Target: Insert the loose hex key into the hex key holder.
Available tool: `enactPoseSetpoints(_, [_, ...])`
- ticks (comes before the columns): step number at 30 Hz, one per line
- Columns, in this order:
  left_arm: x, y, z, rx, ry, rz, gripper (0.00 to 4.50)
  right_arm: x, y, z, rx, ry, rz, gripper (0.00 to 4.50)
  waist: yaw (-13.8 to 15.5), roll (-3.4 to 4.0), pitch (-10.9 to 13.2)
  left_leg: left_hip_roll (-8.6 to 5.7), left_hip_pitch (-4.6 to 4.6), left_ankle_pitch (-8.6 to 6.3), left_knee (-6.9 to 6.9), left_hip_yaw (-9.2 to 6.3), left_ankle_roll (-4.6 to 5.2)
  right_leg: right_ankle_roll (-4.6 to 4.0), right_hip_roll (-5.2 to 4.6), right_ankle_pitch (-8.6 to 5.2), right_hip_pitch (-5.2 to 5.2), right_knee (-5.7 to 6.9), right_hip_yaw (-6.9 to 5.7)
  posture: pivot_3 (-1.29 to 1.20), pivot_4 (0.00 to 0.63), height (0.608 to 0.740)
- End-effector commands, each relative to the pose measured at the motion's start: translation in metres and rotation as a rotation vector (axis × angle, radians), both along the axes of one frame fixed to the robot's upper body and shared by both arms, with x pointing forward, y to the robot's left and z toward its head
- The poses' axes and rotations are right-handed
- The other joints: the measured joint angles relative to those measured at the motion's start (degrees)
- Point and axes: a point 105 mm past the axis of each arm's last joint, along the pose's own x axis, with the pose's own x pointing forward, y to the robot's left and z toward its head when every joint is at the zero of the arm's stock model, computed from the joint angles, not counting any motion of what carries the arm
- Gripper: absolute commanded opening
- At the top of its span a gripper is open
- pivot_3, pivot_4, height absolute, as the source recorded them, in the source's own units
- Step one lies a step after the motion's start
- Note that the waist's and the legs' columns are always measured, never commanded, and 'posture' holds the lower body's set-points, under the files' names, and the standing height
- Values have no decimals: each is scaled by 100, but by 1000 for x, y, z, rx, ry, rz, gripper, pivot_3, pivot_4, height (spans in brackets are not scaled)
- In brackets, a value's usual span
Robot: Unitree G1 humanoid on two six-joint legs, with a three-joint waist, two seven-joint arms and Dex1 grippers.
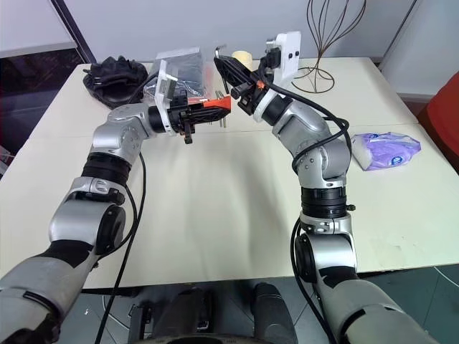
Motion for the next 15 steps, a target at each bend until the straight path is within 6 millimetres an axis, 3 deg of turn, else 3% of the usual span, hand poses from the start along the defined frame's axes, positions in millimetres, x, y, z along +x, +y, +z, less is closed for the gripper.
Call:
enactPoseSetpoints(1, [-4,0,26,-52,-70,-14,0,-5,1,9,22,-43,9,25,0,0,0,0,0,0,0,0,0,0,0,0,0,0,0,0,150,740])
enactPoseSetpoints(15, [-7,2,17,-30,-61,-20,0,-4,2,12,26,-51,11,25,0,0,0,0,0,0,0,0,0,0,0,0,0,1,0,0,150,740])
